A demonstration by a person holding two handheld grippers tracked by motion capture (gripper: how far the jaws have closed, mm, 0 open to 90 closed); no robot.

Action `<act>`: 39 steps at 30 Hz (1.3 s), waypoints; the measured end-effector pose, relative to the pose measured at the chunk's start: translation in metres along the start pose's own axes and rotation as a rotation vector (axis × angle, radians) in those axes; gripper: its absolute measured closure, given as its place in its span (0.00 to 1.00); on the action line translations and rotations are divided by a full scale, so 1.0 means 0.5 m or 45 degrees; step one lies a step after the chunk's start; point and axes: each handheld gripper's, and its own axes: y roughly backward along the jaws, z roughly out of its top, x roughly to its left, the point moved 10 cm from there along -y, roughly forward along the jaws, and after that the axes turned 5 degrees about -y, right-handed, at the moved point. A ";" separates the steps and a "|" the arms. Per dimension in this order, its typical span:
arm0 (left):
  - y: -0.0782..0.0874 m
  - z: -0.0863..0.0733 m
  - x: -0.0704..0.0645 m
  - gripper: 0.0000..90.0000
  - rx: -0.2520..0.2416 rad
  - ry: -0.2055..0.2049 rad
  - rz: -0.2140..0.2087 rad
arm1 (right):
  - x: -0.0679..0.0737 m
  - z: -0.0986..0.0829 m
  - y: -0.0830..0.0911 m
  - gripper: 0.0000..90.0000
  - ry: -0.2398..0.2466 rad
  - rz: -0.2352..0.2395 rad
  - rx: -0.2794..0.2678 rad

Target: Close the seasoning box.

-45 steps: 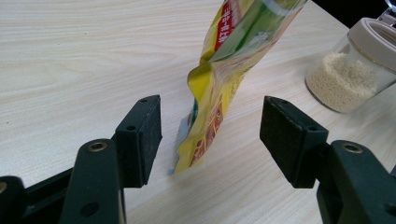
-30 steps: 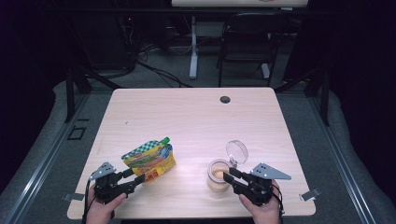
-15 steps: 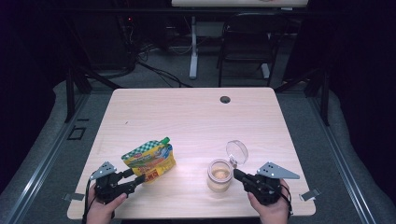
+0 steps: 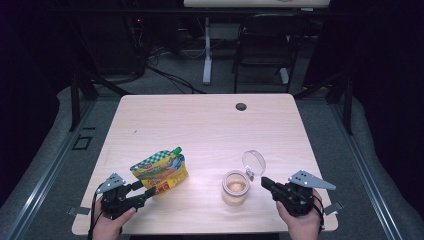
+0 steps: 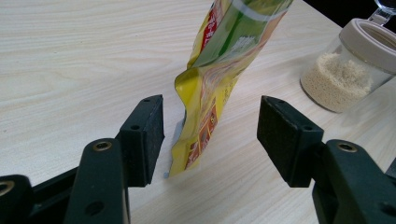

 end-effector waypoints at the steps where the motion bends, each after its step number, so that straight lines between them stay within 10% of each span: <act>1: 0.000 0.000 0.000 0.46 0.002 -0.001 0.000 | -0.004 0.002 0.001 1.00 -0.013 -0.001 -0.004; 20: 0.006 0.002 0.003 0.46 -0.017 -0.006 0.019 | -0.071 0.032 0.013 1.00 -0.036 -0.164 0.006; 39: 0.007 0.001 0.006 0.46 -0.018 -0.001 0.022 | -0.109 0.060 -0.035 1.00 -0.059 -0.177 0.031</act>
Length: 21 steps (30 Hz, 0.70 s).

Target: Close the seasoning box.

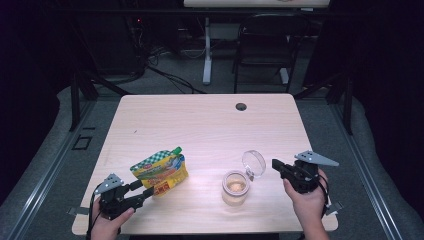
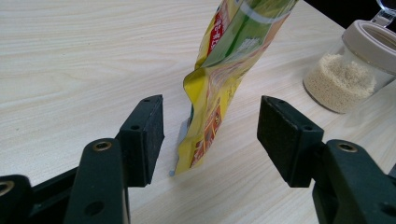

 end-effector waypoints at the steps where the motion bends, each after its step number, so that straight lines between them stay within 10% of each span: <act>1: 0.000 0.000 0.000 0.46 0.002 0.000 0.000 | 0.000 0.000 -0.003 1.00 0.005 0.004 0.009; 21: 0.000 -0.002 0.004 0.46 0.005 -0.002 0.009 | 0.022 0.003 -0.029 1.00 0.001 0.033 0.021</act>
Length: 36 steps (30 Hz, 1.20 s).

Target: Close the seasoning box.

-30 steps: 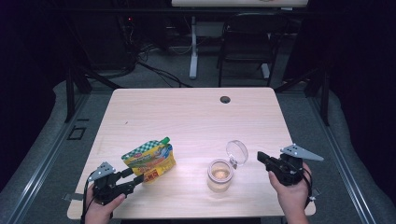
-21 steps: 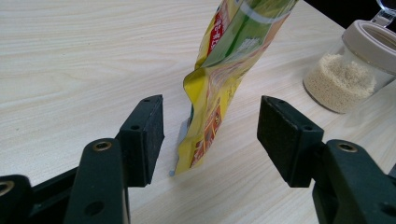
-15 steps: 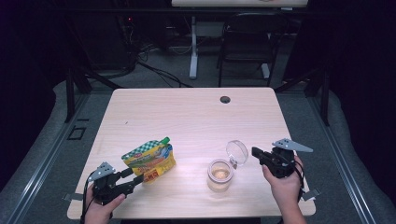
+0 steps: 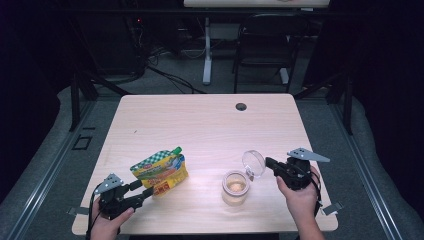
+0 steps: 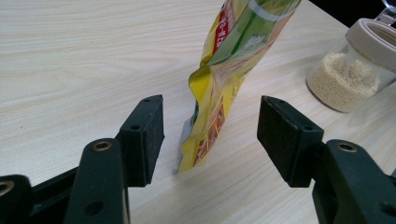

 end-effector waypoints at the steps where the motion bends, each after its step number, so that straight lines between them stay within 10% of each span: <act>1: 0.000 0.000 0.000 0.46 0.001 0.000 0.000 | 0.001 0.000 0.000 1.00 0.005 0.002 0.001; 36: 0.003 0.000 0.007 0.46 -0.001 0.004 0.012 | 0.084 -0.032 -0.031 1.00 0.067 0.102 0.040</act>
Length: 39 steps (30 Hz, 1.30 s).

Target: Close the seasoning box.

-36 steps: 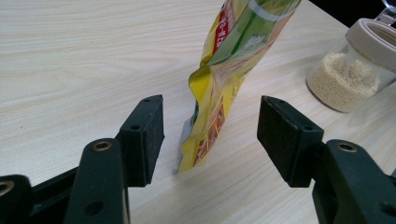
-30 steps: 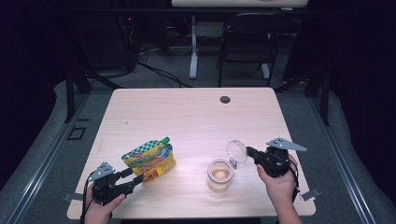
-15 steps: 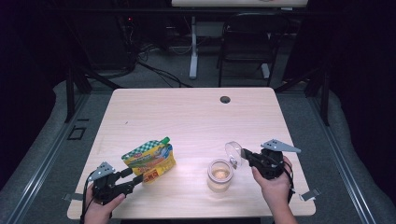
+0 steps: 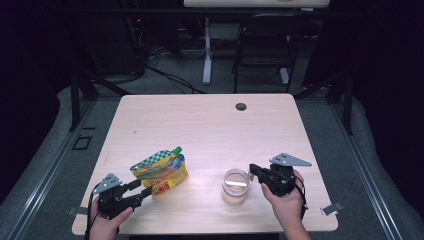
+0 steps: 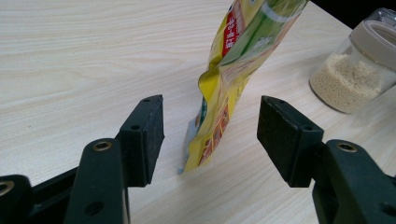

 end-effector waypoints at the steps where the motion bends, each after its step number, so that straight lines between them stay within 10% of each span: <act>1: 0.000 0.000 0.000 0.46 0.000 0.000 0.000 | 0.000 0.001 0.001 1.00 0.002 -0.001 -0.002; 16: 0.009 0.002 0.006 0.46 -0.008 0.013 0.015 | -0.014 0.012 0.037 0.99 0.016 -0.023 -0.042; 29: 0.023 0.005 0.021 0.46 -0.030 0.028 0.054 | -0.112 -0.019 0.127 0.98 -0.086 -0.153 -0.097; 39: 0.028 0.004 0.033 0.46 -0.030 0.038 0.079 | -0.169 -0.081 0.128 0.95 -0.152 -0.236 -0.107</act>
